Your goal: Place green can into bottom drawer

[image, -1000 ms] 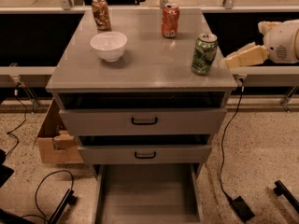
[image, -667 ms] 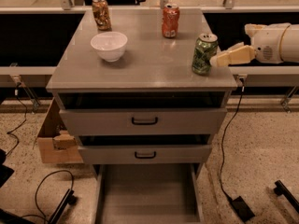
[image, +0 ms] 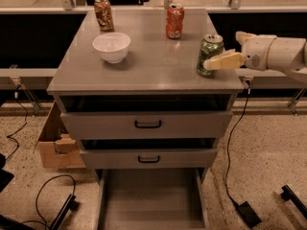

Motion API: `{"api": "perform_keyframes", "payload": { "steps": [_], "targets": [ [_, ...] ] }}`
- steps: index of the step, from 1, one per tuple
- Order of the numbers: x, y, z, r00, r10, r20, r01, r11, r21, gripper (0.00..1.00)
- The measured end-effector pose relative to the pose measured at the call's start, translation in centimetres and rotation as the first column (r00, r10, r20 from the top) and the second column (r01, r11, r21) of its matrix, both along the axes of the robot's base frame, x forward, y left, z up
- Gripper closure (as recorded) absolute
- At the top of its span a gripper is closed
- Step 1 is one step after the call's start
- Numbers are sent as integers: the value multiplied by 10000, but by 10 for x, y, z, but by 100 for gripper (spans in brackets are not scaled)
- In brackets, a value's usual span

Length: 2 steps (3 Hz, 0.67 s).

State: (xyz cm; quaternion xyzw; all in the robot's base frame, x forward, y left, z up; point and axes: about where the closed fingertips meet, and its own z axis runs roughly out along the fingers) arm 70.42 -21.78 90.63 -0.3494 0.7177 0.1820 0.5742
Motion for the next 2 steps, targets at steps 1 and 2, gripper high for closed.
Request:
{"api": "perform_keyframes", "payload": {
  "steps": [1, 2],
  "targets": [
    [7, 10, -2, 9988, 98, 480, -111, 9996, 263, 14],
    [1, 25, 13, 9950, 238, 974, -260, 9994, 215, 38]
  ]
}}
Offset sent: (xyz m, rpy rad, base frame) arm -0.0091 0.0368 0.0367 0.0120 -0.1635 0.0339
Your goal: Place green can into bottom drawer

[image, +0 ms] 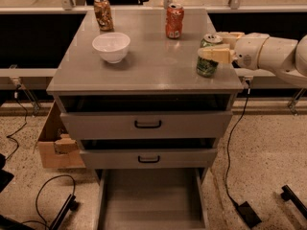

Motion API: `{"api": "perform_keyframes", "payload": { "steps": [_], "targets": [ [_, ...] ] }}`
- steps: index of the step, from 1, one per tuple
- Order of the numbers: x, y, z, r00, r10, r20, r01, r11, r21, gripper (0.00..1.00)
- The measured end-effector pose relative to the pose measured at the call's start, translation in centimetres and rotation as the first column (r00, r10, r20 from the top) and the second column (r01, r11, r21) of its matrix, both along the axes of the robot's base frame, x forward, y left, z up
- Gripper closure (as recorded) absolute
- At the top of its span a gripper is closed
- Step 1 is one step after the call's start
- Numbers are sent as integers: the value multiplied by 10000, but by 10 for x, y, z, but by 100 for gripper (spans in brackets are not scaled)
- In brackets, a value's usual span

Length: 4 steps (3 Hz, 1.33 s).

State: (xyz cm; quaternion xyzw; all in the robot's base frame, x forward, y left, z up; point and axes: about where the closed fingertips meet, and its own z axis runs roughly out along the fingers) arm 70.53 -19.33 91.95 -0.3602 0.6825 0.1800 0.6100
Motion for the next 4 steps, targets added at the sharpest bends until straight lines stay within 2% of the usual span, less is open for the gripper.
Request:
{"api": "perform_keyframes", "payload": {
  "steps": [1, 2, 3, 4],
  "targets": [
    [-8, 11, 17, 9998, 89, 168, -85, 9998, -194, 61],
    [-20, 17, 26, 9999, 115, 54, -114, 9995, -278, 84],
    [-59, 14, 44, 9997, -201, -171, 192, 9985, -513, 100],
    [-117, 21, 64, 9979, -596, -253, 570, 9940, -932, 100]
  ]
}}
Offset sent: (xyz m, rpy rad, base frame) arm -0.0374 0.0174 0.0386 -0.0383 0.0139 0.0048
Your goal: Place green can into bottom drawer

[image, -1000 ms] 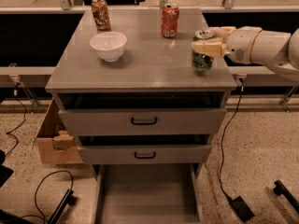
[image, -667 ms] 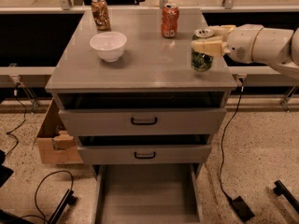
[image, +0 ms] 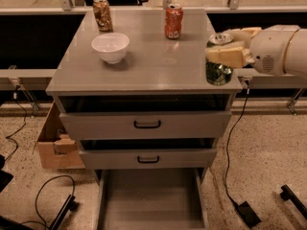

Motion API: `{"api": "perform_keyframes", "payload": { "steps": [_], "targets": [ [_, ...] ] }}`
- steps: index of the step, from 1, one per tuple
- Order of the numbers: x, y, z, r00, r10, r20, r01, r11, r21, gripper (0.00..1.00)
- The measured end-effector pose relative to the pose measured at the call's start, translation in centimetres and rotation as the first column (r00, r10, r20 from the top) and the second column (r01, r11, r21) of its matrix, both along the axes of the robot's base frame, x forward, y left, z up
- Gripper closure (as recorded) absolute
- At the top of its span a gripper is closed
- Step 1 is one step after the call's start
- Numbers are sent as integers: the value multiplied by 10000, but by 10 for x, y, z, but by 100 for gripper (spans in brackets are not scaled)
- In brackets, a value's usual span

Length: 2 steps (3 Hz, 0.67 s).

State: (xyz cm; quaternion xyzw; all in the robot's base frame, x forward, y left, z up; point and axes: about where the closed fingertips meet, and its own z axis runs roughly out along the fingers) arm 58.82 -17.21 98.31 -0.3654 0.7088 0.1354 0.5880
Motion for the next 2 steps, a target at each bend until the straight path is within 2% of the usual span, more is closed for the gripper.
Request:
{"api": "perform_keyframes", "payload": {
  "steps": [1, 2],
  "targets": [
    [-40, 18, -9, 9999, -121, -99, 122, 9999, 106, 100],
    [-60, 50, -46, 9999, -51, -109, 55, 9993, 373, 100]
  ]
}}
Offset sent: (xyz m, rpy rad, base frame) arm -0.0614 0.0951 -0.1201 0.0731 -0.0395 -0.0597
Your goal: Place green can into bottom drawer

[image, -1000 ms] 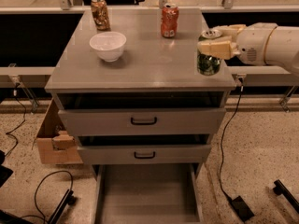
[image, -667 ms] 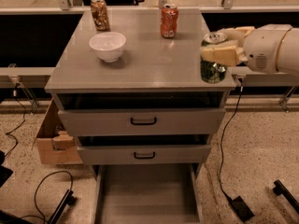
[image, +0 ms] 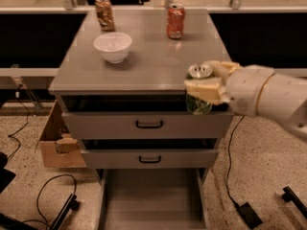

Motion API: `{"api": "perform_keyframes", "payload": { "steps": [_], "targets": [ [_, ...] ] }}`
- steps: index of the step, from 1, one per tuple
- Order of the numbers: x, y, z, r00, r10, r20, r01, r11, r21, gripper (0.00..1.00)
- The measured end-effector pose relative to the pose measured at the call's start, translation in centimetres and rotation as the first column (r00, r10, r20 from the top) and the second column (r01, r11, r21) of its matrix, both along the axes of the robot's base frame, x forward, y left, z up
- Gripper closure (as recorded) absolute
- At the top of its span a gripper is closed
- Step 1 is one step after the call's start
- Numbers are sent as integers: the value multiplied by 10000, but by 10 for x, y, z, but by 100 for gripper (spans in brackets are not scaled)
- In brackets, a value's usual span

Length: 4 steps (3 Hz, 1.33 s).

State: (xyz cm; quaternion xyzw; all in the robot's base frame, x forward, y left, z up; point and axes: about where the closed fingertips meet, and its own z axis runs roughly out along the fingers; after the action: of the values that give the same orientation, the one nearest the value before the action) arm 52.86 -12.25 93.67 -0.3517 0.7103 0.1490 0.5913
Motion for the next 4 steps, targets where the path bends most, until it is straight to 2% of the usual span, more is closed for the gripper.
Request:
{"api": "perform_keyframes", "payload": {
  "steps": [1, 2, 3, 4],
  "targets": [
    [16, 25, -70, 9980, -575, 250, 573, 9983, 103, 100],
    [18, 24, -71, 9976, -636, 258, 633, 9979, 117, 100],
    [12, 28, -88, 9989, -412, 244, 399, 9978, 534, 100],
    [-23, 43, -130, 9982, 337, 490, -387, 9937, 1050, 100]
  ]
}}
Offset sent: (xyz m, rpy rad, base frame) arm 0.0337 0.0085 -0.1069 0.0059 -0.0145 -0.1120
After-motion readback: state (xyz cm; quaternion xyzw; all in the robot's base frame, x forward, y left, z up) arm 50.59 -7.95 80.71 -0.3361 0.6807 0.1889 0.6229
